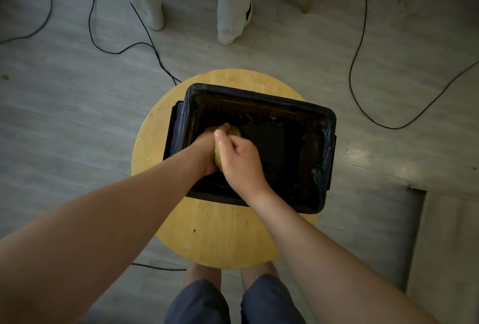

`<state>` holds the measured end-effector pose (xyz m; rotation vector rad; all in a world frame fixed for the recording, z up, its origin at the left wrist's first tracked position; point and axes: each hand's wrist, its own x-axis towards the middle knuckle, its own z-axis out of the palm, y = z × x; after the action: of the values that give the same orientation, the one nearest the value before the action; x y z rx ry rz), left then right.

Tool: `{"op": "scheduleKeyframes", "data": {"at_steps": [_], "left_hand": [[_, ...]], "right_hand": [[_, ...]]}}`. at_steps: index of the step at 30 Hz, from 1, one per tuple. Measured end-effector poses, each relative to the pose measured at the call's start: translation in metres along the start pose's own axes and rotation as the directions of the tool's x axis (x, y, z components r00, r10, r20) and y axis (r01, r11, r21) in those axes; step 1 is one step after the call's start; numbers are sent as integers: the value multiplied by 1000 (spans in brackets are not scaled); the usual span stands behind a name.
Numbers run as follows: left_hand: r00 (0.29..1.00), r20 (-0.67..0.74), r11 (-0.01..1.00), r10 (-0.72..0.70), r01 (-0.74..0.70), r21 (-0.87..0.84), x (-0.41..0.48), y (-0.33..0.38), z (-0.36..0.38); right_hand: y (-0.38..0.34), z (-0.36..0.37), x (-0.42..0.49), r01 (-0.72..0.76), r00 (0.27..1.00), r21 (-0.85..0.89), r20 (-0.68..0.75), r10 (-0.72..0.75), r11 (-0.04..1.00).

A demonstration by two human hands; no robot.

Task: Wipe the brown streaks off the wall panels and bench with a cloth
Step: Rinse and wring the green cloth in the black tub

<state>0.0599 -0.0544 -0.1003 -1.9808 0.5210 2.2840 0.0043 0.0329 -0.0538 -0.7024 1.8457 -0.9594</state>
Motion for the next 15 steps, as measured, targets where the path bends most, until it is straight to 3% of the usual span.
{"op": "scheduleKeyframes", "data": {"at_steps": [5,8,10,12,15], "left_hand": [[997,73,998,-19,23,-53,-7,-3,7],[983,121,983,136,-149,104,-3,-13,12],[973,159,971,167,-191,144,-6,-19,15],[975,119,964,189,-207,164,-13,-19,18],[978,-35,965,208,-199,174,-11,-14,13]], "right_hand": [[19,3,13,74,974,-378,-169,-148,923],[40,-15,32,-31,975,-519,-205,-89,855],[58,-32,47,-62,983,-631,-174,-64,773],[73,-45,56,-184,973,-635,-227,46,750],[77,-50,59,-483,872,-496,-353,340,722]]}}
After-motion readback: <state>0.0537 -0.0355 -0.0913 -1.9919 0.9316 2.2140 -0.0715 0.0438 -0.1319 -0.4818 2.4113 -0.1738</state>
